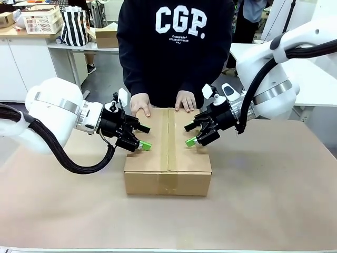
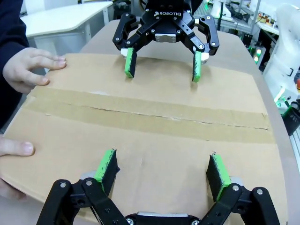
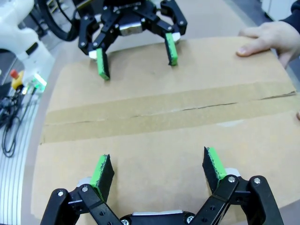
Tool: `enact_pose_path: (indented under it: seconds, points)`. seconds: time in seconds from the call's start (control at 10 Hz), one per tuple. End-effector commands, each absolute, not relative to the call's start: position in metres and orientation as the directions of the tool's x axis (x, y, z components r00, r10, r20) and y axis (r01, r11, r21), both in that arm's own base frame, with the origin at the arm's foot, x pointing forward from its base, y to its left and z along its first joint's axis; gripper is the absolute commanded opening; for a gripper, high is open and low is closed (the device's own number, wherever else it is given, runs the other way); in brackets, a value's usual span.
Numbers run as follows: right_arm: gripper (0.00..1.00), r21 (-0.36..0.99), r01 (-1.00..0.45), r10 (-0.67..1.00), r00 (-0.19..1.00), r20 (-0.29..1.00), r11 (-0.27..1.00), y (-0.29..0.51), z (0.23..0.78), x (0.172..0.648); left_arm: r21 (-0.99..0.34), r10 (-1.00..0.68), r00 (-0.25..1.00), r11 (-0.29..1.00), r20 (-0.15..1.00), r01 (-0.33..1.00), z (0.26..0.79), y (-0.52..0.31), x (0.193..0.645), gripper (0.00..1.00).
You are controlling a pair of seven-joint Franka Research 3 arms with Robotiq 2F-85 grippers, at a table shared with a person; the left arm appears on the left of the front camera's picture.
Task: Pack the gift set into the box.
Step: Press and hold the closed box until the human finishes sealing it.
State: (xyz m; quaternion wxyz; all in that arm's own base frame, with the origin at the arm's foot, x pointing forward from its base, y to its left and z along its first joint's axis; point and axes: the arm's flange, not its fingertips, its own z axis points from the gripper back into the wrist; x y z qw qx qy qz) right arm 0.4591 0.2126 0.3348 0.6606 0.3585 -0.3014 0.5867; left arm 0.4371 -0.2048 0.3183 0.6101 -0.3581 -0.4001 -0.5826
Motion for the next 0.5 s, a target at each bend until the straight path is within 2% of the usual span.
enact_pose_path:
  seconds: [0.0, 0.2, 0.3, 0.4]
  points:
    - [1.0, 0.12, -0.991, 0.559, 0.13, 0.819, 0.054, 0.2127, 0.3348, 0.459, 0.036, -0.426, -0.006, 0.062, 0.905, 0.997, 0.3185, -0.2051, 0.4365, 1.0]
    - [1.0, 0.09, -0.996, 0.58, 0.078, 0.811, 0.007, 0.2153, 0.3313, 0.4577, 0.036, -0.426, -0.006, 0.062, 0.905, 0.997, 0.3185, -0.2051, 0.4365, 1.0]
    - [1.0, 0.124, -0.992, 0.583, 0.094, 0.807, -0.012, 0.2151, 0.3284, 0.4571, 0.036, -0.426, -0.006, 0.062, 0.905, 0.997, 0.3185, -0.2051, 0.4365, 1.0]
    - [1.0, 0.115, -0.992, 0.565, 0.12, 0.817, 0.045, 0.2136, 0.3351, 0.4585, 0.036, -0.426, -0.006, 0.062, 0.905, 0.997, 0.3185, -0.2051, 0.4365, 1.0]
